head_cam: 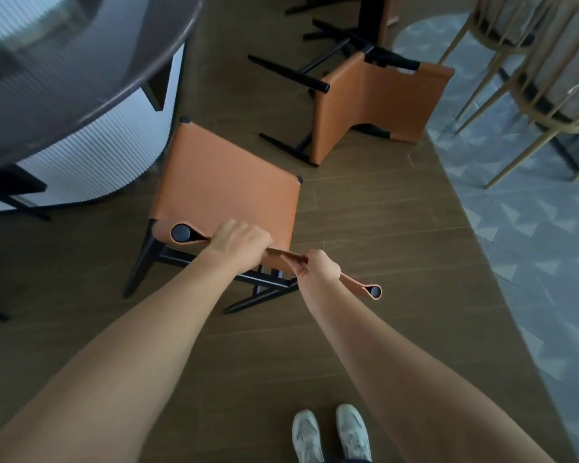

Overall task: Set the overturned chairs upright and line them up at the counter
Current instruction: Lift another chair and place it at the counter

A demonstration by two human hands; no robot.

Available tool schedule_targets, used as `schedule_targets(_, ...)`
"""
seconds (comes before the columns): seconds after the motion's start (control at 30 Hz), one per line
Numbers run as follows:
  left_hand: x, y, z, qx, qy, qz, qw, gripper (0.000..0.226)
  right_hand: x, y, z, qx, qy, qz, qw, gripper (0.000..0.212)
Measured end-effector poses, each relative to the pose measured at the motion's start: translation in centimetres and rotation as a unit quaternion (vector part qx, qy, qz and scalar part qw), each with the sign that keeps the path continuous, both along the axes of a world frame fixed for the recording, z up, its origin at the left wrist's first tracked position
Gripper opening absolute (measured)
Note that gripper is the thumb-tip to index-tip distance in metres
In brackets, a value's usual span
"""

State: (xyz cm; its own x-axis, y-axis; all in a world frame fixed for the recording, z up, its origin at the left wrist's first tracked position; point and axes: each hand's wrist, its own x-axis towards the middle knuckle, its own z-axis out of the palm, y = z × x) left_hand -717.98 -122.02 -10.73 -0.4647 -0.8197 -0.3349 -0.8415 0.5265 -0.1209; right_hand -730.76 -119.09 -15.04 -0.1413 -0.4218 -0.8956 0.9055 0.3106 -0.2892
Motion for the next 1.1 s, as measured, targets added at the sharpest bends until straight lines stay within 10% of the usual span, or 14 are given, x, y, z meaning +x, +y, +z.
schedule_targets(1.1, 10.7, -1.9, -2.9, -0.061, 0.153, 0.156, 0.974, 0.02, 8.3, -10.2, 1.6, -0.096, 0.195, 0.236, 0.947, 0.013)
